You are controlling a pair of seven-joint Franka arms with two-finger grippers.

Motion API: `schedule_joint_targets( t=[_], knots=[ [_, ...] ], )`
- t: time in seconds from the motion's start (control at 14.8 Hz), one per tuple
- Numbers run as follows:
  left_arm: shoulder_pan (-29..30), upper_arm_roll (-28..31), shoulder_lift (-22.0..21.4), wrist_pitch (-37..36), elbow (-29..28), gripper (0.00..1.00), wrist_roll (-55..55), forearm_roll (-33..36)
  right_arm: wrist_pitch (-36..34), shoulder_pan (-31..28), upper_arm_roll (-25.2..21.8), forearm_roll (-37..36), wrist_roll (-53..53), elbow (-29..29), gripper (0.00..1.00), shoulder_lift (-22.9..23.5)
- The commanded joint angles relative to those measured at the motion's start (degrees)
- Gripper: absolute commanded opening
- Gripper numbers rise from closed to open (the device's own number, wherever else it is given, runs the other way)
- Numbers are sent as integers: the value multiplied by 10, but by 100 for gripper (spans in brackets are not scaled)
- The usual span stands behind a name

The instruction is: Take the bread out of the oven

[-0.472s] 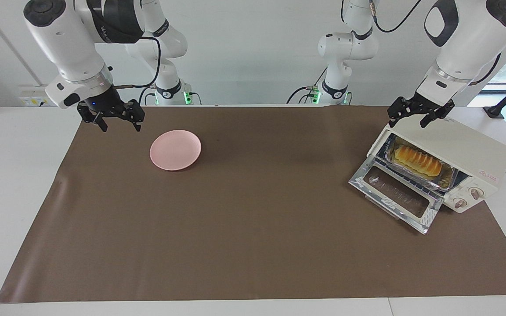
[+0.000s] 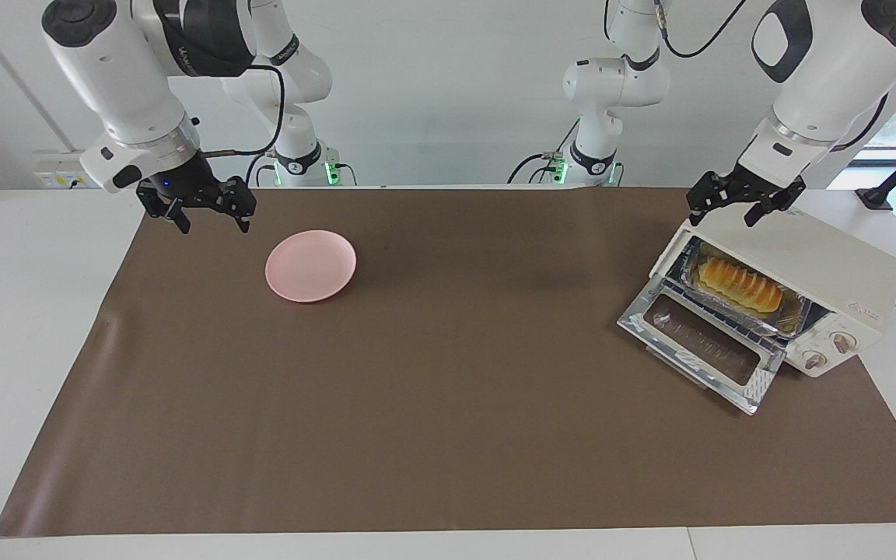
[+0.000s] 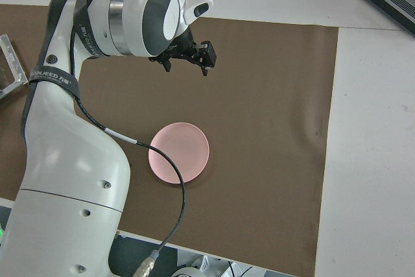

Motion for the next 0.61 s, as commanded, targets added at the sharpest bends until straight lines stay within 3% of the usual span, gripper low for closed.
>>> schedule_joint_targets(
  t=[0.0, 0.54],
  knots=[
    [5, -2, -3, 9, -7, 100, 2, 0, -4, -7, 5, -8, -7, -9, 100, -9],
    [5, 0, -21, 13, -5, 100, -2, 0, -4, -7, 5, -8, -7, -9, 100, -9]
  ],
)
